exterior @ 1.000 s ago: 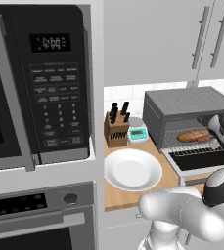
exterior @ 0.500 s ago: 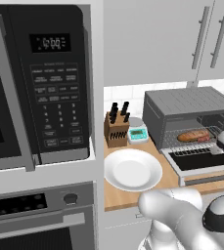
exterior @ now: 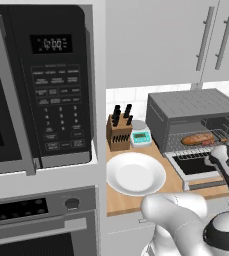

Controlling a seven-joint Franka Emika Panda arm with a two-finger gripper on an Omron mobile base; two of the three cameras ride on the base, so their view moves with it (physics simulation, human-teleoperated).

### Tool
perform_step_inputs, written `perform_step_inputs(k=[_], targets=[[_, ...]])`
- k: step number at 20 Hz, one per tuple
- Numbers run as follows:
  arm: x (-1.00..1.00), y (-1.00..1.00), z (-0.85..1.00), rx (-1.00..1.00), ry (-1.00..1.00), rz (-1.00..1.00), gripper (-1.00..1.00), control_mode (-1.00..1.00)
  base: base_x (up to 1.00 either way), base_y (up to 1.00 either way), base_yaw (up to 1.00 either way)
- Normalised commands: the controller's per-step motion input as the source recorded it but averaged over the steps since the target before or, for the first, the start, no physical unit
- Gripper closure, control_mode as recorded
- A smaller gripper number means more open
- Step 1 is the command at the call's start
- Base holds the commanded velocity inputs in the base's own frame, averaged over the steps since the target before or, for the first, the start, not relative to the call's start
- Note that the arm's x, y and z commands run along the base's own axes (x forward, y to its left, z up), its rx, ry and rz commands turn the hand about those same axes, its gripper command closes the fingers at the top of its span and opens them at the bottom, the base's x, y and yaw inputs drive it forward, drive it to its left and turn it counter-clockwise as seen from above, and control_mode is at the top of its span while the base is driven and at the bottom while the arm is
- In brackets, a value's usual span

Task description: Pick up the kebab skewer and baguette bread, and place them inside the toaster oven. Close the toaster oven door and start by setting the timer.

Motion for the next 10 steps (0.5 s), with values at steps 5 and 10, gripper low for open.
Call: perform_step_inputs(k=[5, 10], targets=[[0.02, 0.00, 0.00, 0.09, 0.00, -0.17, -1.00, -1.00, 0.00, 0.00, 0.00], [0.01, -0.01, -0.04, 0.02, 0.00, -0.05, -1.00, -1.00, 0.00, 0.00, 0.00]])
